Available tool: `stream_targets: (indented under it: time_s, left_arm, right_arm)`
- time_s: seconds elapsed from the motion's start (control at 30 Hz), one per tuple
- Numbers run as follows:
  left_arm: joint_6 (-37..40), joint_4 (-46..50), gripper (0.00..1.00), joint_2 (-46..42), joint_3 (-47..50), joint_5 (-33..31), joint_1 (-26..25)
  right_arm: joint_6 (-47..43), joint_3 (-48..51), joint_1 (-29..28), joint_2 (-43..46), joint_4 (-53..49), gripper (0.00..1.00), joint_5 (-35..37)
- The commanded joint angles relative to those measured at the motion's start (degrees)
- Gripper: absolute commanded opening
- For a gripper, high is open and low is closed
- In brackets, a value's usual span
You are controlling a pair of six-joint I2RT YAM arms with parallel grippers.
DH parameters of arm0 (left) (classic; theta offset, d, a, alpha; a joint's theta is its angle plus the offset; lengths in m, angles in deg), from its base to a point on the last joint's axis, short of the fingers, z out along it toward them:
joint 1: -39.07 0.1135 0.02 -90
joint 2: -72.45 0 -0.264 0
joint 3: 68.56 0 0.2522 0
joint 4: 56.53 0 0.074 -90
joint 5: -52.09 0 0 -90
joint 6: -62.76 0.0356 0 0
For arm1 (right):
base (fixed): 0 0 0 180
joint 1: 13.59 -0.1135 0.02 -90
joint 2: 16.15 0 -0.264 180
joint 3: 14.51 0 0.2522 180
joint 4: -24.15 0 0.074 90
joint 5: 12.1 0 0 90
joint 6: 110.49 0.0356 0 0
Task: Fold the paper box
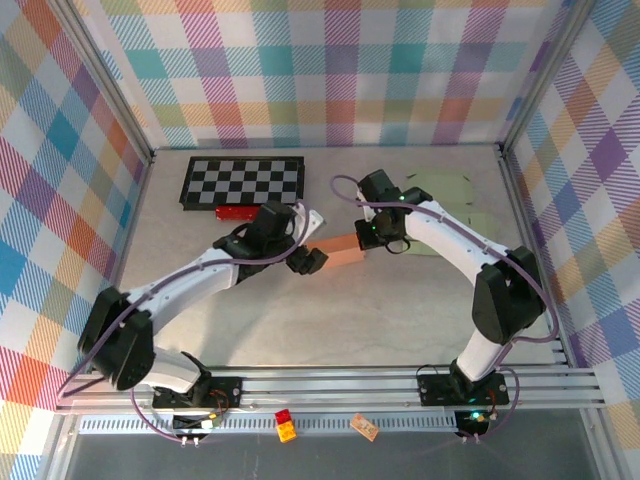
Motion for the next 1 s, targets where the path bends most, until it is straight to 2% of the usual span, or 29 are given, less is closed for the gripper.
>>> stream_targets:
  time_s: [0.0, 0.13, 0.27, 0.37, 0.47, 0.63, 0.97]
  left_arm:
    - [-8.47, 1.67, 0.75, -5.39, 1.65, -2.94, 0.41]
    - [-12.48, 9.54, 0.62, -5.66, -0.17, -6.25, 0.58]
    - [-14.95, 19.11, 0.47, -2.2, -6.22, -5.02, 1.67]
    - [-13.9, 24.15, 0.5, 0.73, -9.99, -4.79, 1.99]
    - [-11.66, 25.58, 0.54, 3.23, -12.82, -5.31, 2.42]
    - [-7.47, 27.66, 0.54, 9.0, -17.25, -3.37, 2.61]
    - [-3.58, 27.55, 0.56, 12.3, -19.56, -8.43, 3.26]
  right_arm:
    - [2.54, -2.25, -0.46, -1.7, -2.9, 0.0, 1.19]
    - [4.06, -3.4, -0.82, -2.88, -4.49, 0.0, 1.44]
    - [4.55, -4.24, -0.89, -3.76, -5.4, 0.0, 1.18]
    - [4.46, -5.13, -0.89, -4.36, -6.0, 0.0, 0.62]
    - [4.08, -6.02, -0.91, -4.98, -6.81, 0.0, -0.05]
    - [3.53, -8.13, -0.91, -6.44, -8.73, 0.0, -1.08]
    - [2.89, -11.15, -0.91, -8.25, -11.96, 0.0, -1.81]
